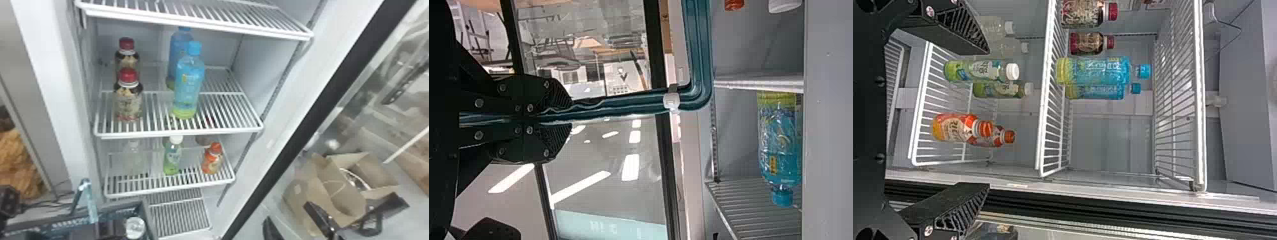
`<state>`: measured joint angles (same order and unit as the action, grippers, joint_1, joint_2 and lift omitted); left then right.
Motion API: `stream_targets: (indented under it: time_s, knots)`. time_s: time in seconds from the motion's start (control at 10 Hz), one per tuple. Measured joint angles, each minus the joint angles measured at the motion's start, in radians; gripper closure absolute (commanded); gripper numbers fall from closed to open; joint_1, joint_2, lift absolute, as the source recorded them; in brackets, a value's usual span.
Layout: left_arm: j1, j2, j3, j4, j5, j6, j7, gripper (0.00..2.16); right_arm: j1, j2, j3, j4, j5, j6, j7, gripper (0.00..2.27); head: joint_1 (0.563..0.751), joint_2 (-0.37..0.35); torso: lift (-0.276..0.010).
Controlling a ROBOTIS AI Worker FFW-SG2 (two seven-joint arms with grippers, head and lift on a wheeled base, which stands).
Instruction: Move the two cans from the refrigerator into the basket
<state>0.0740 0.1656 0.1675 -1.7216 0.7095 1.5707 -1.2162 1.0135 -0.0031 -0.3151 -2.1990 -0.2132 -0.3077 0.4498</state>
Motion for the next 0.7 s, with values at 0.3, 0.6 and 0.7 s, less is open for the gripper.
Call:
stream_targets:
  time_s: [0.3,0.6,0.7]
  knots:
    - [0.002,-0.002,0.001,0.000,0.000,0.000,0.000,1.19,-0.007,-0.003,0.000,-0.004,0.010,-0.013,0.014,0.11,0.695,-0.350,-0.025]
    - [0.004,-0.003,0.005,0.000,0.000,0.000,0.000,1.19,-0.009,-0.007,0.001,-0.009,0.018,-0.040,0.027,0.12,0.695,-0.350,-0.025]
    - [0.004,-0.003,0.006,0.000,0.000,0.000,0.000,1.19,-0.010,-0.007,0.001,-0.006,0.018,-0.041,0.027,0.12,0.695,-0.350,-0.025]
